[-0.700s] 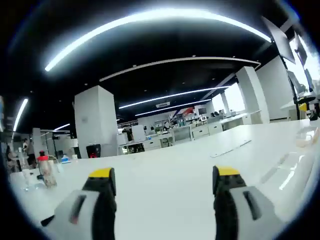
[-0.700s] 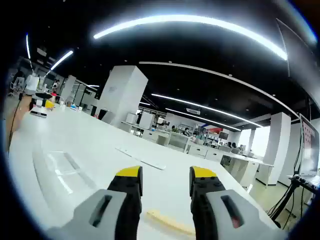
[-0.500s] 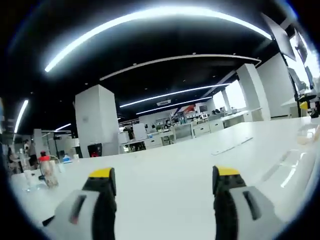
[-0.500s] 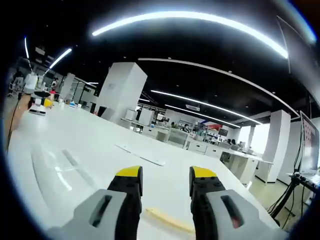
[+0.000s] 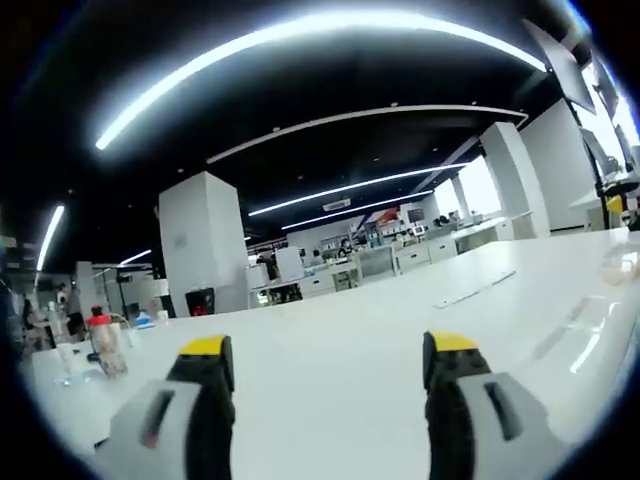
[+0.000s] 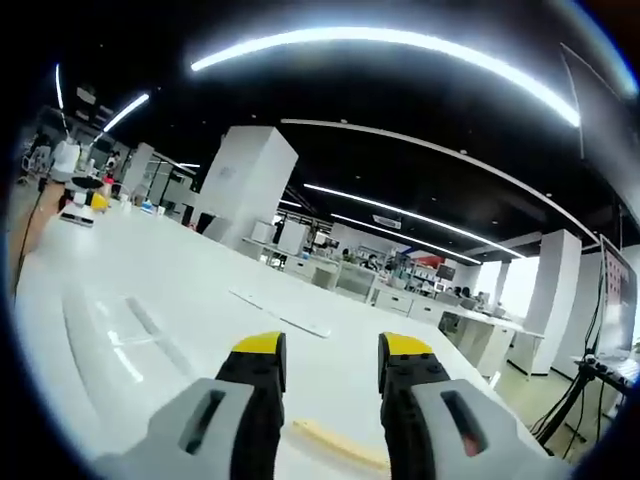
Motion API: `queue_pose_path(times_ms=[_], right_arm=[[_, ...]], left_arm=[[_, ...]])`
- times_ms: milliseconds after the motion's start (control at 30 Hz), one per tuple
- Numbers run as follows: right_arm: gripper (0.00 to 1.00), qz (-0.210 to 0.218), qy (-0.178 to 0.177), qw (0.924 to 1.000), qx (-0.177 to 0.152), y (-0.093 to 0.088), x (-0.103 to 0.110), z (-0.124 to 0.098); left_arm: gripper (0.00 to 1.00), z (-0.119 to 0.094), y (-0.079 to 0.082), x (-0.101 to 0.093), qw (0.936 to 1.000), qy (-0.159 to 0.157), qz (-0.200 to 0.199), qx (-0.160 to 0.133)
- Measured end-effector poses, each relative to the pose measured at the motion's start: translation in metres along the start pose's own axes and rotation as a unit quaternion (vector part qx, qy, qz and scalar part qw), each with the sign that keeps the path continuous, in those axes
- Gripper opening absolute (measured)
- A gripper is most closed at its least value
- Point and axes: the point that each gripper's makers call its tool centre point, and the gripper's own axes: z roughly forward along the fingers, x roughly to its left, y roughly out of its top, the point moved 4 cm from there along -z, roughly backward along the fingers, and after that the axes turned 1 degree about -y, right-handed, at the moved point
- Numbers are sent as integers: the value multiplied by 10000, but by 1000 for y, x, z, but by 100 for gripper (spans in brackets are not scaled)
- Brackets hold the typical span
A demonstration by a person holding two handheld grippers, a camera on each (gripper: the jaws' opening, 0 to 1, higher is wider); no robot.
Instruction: Snap each plastic latch of the storage box into its locked position after aligning the lid with the box until every specified latch is closed and the lid sits flush.
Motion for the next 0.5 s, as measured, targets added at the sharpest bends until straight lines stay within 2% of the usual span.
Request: queue_pose_path(times_ms=[233,367,500], right_arm=[[35,-65,-45,10000,-4,1,0,0],[35,-93,-84,9999,-35,3,-1,-1],[35,-124,-85,9999,-16,3,-1,0]], left_arm=[[77,0,2,-1,10000,-29,53,-12],[77,0,-1,-2,9999,-42,119,113],[77,-2,3,-2,9999,-69,119,32]])
